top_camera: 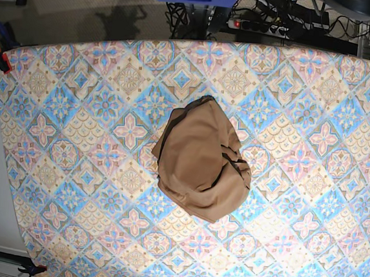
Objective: Layout the t-shirt on the table in an organized manner, then fold the t-shirt properly
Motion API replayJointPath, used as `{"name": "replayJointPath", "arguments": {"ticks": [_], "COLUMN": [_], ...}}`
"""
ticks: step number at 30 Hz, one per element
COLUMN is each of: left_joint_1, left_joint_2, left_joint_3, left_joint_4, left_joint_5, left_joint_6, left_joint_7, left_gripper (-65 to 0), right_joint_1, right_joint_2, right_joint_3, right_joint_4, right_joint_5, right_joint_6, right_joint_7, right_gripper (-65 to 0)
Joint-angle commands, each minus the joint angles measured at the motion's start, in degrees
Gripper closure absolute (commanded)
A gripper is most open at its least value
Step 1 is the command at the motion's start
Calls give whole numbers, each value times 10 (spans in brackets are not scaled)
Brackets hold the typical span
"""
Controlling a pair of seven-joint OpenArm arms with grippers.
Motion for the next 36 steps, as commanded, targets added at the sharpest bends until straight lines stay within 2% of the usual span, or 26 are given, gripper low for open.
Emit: {"name": "replayJointPath", "arguments": {"ticks": [1, 4, 10, 16, 22, 30, 32, 34, 36], "left_joint_1": [31, 87, 133, 191, 232, 246, 245, 241, 240], "left_joint_2": [-8, -11, -11, -11, -10, -10, -11, -11, -11], "left_joint_3": [-1, -3, -4, -8, -43, -78, -78, -78, -78], "left_joint_4": [43, 152, 248, 362, 462, 584, 607, 630, 660], "left_joint_5": [-2, -2, -3, -2, -1, 1, 18, 46, 74], "left_joint_6": [0, 0, 0, 0, 0, 0, 0, 0, 0], "left_joint_7": [-12, -12, -12, -12, -12, -11, -9, -6, 29], "left_gripper": [0, 0, 0, 0, 0, -3, -3, -3, -3], "right_joint_1": [-4, -41, -121, -201, -263, -323, -337, -348, -354], "right_joint_2": [4, 4, 0, -36, -51, -51, -51, -51, -50], "right_joint_3": [6, 26, 28, 26, 24, -41, -59, -78, -96], "right_joint_4": [15, 73, 276, 447, 593, 734, 769, 813, 857], "right_joint_5": [3, 3, 3, 3, 3, 3, 3, 2, 2], "right_joint_6": [-1, -1, -1, -1, 0, 0, 0, 0, 1], "right_joint_7": [17, 17, 17, 17, 16, 15, -3, -45, -100], "right_gripper": [0, 0, 0, 0, 0, 0, 0, 0, 0]}}
